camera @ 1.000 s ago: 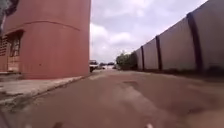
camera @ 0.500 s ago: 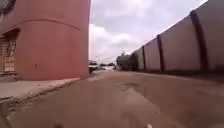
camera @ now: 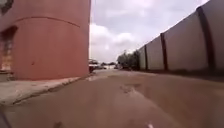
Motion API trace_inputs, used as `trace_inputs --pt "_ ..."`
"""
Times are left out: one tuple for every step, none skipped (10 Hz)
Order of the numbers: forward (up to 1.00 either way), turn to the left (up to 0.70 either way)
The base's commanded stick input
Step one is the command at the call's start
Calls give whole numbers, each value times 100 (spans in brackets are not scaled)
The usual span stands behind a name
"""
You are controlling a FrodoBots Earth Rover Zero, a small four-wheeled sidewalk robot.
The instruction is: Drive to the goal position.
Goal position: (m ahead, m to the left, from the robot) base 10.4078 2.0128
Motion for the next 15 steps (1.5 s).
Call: trace_inputs --pt "70 0" --pt "70 0" --pt "70 0" --pt "70 0" --pt "70 0" --pt "70 0" --pt "70 0" --pt "70 0" --pt "70 0" --pt "70 0" --pt "70 0" --pt "70 0" --pt "70 0" --pt "70 0" --pt "70 0"
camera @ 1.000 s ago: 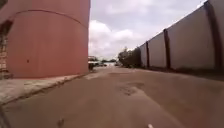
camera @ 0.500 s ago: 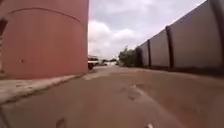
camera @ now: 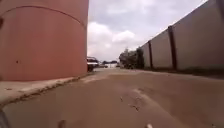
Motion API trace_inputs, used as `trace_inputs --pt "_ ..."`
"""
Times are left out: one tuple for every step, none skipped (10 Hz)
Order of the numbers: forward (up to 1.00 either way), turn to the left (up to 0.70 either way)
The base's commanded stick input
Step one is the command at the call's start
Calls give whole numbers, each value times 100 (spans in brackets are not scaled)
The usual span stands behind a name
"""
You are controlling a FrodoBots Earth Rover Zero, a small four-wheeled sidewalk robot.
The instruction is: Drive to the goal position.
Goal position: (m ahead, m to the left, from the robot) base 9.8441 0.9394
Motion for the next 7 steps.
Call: trace_inputs --pt "70 0" --pt "70 0" --pt "70 0" --pt "70 0" --pt "70 0" --pt "70 0" --pt "70 0"
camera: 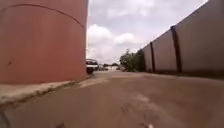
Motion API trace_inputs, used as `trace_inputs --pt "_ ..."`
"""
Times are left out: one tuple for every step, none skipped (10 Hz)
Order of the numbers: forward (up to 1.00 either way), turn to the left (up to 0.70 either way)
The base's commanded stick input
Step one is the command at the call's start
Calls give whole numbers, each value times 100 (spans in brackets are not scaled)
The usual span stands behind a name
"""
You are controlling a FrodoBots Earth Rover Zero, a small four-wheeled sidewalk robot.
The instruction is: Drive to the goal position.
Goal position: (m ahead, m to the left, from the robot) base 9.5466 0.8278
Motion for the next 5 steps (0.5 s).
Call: trace_inputs --pt "70 0" --pt "70 0" --pt "70 0" --pt "70 0" --pt "70 0"
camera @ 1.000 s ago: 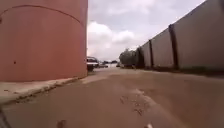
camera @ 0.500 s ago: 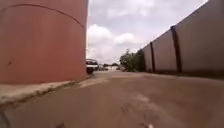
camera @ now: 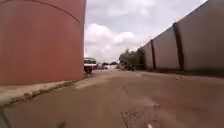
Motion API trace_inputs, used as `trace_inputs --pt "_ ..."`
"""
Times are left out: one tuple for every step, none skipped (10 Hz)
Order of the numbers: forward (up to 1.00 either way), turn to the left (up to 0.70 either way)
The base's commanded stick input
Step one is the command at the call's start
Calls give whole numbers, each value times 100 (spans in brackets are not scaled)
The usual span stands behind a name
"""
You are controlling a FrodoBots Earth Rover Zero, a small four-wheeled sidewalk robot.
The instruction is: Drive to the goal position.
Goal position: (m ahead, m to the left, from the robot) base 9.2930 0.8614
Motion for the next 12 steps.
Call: trace_inputs --pt "70 0" --pt "70 0" --pt "70 0" --pt "70 0" --pt "70 0" --pt "70 0" --pt "70 0" --pt "70 0" --pt "70 0" --pt "70 -15" --pt "70 -30" --pt "70 -3"
